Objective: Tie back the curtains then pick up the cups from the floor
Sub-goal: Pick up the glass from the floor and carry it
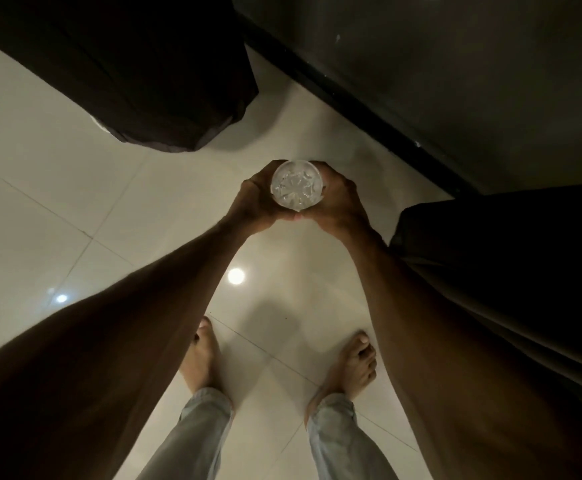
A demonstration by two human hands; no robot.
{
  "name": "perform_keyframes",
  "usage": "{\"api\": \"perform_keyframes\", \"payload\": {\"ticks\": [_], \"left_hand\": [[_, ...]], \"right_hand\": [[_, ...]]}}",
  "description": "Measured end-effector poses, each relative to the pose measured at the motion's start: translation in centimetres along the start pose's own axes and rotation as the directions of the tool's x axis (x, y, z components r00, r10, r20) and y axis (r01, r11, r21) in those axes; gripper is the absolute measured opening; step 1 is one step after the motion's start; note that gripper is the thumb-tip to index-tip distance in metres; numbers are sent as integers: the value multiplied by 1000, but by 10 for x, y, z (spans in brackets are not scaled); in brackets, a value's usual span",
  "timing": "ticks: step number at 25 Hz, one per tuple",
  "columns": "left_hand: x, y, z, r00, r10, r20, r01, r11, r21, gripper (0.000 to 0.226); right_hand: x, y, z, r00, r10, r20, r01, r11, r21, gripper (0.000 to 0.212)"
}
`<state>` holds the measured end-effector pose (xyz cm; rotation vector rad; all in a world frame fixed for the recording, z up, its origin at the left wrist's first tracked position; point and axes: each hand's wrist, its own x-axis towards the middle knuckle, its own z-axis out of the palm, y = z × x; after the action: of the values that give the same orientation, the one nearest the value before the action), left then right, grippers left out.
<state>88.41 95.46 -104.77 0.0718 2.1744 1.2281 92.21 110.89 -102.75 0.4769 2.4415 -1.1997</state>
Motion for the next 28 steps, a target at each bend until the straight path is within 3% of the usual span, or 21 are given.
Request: {"api": "perform_keyframes", "payload": {"ticks": [8, 15, 19, 24, 28], "left_hand": [[-119, 151, -71, 999, 34, 36, -33, 999, -32, 85], [-266, 296, -146, 998, 2, 68, -1, 1000, -16, 83], [-338, 363, -181, 985, 43, 167, -48, 999, 24, 77], [-407, 411, -194, 976, 36, 217, -52, 996, 70, 79], [-431, 437, -186, 961, 72, 267, -119, 979, 166, 79]], "right_hand": [[-112, -127, -92, 999, 27, -38, -28, 999, -16, 75], [-260, -274, -181, 992, 75, -104, -80, 996, -40, 66], [-344, -336, -221, 985, 133, -106, -135, 991, -15, 76], [-423, -380, -244, 973, 167, -161, -179, 982, -59, 69], [-464, -384, -255, 945, 216, -244, -198, 975, 99, 69]]}}
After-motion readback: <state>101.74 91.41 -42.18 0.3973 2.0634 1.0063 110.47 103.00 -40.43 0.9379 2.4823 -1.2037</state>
